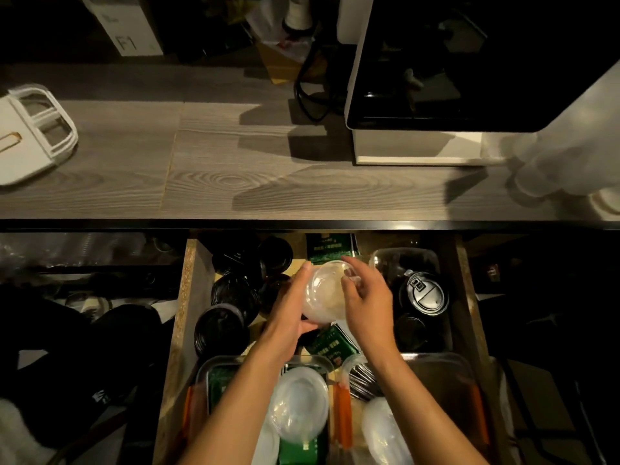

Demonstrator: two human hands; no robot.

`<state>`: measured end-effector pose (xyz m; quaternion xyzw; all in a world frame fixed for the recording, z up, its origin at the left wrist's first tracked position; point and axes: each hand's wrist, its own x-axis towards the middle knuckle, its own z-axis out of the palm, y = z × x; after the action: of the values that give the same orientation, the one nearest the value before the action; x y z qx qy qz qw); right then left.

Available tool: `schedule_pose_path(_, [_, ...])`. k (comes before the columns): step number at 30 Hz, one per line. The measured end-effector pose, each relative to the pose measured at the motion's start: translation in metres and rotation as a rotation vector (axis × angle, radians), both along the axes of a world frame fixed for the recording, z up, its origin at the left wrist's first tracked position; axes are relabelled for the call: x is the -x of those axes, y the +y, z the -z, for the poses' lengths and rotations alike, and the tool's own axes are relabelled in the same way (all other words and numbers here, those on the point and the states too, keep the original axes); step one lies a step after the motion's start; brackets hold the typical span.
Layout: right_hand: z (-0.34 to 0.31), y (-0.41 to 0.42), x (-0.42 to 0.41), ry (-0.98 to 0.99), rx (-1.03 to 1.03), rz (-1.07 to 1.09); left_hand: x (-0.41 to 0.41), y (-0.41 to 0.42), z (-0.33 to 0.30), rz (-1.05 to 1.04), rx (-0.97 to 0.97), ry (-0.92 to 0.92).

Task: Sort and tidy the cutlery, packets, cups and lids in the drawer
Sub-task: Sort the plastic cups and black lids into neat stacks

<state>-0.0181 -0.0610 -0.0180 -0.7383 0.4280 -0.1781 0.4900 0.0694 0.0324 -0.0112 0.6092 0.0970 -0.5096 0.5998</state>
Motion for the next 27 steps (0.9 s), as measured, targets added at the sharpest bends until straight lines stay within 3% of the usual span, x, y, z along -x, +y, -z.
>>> schedule_pose_path(6, [0.005, 0.004, 0.02, -0.05, -0.335, -0.011, 0.024, -0.005, 0.004, 0.095, 0.007, -0.04])
schedule_pose_path(15, [0.01, 0.011, 0.042, -0.01, -0.318, -0.08, 0.034, -0.01, 0.012, 0.178, -0.071, -0.202])
schedule_pose_path(19, [0.017, -0.004, 0.035, -0.008, -0.538, -0.108, 0.021, -0.007, 0.019, 0.119, -0.107, -0.147])
schedule_pose_path(20, [0.024, -0.013, 0.034, 0.024, -0.522, -0.039, 0.015, -0.005, 0.021, 0.096, -0.121, -0.129])
schedule_pose_path(23, [0.053, -0.044, 0.034, 0.285, -0.137, 0.14, -0.005, 0.004, 0.026, 0.015, -0.144, -0.109])
schedule_pose_path(27, [0.081, -0.062, 0.027, 0.631, 0.016, -0.07, -0.019, 0.015, 0.032, -0.031, -0.148, -0.127])
